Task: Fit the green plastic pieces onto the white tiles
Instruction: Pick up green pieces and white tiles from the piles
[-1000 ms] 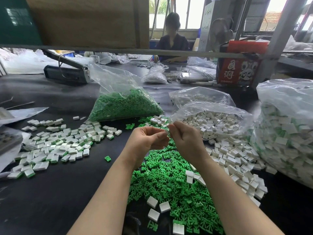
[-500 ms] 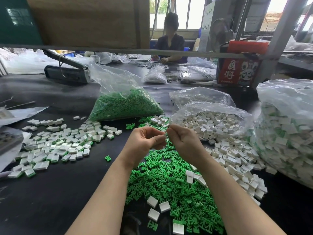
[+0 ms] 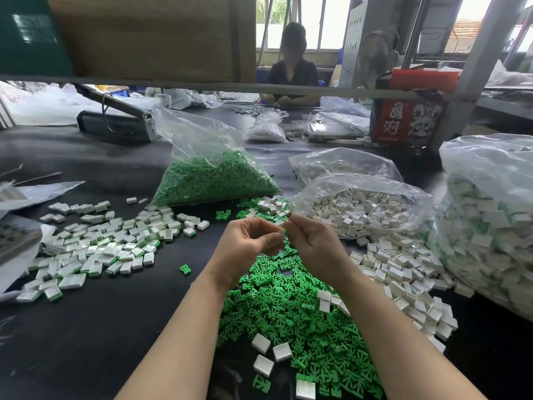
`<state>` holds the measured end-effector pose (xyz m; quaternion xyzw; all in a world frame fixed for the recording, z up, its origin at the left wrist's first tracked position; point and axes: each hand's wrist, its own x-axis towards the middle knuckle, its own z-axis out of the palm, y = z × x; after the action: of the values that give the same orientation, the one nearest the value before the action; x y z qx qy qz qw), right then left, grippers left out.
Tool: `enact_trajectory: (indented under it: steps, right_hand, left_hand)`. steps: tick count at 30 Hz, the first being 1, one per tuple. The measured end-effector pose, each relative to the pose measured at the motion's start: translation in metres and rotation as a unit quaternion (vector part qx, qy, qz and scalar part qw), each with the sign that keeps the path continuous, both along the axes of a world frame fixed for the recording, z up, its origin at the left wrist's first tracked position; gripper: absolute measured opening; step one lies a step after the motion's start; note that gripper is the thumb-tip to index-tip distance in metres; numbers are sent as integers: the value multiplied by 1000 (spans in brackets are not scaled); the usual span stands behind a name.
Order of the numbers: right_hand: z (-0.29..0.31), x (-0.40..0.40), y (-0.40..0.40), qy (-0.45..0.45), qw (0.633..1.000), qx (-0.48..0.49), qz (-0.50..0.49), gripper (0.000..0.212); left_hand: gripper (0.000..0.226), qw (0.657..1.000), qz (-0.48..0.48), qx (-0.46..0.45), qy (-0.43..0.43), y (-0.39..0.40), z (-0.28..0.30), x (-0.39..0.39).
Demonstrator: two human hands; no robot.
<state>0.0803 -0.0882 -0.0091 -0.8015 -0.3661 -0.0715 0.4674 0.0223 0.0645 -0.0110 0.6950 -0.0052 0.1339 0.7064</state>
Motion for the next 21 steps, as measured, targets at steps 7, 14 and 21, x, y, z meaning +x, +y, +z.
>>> enact_trajectory:
  steps: [7,14,21]
  right_hand:
    - [-2,0,0,-19,1000,-9,-4,30]
    - [1,1,0,7,1000,25,-3,33]
    - [2,0,4,121,989,86,0,37]
  left_hand:
    - [7,1000,2,11,0,1,-2,0]
    - [7,999,-9,-34,-15,-3,-1,4]
    - [21,998,-61,-4,18,-10,-5,4]
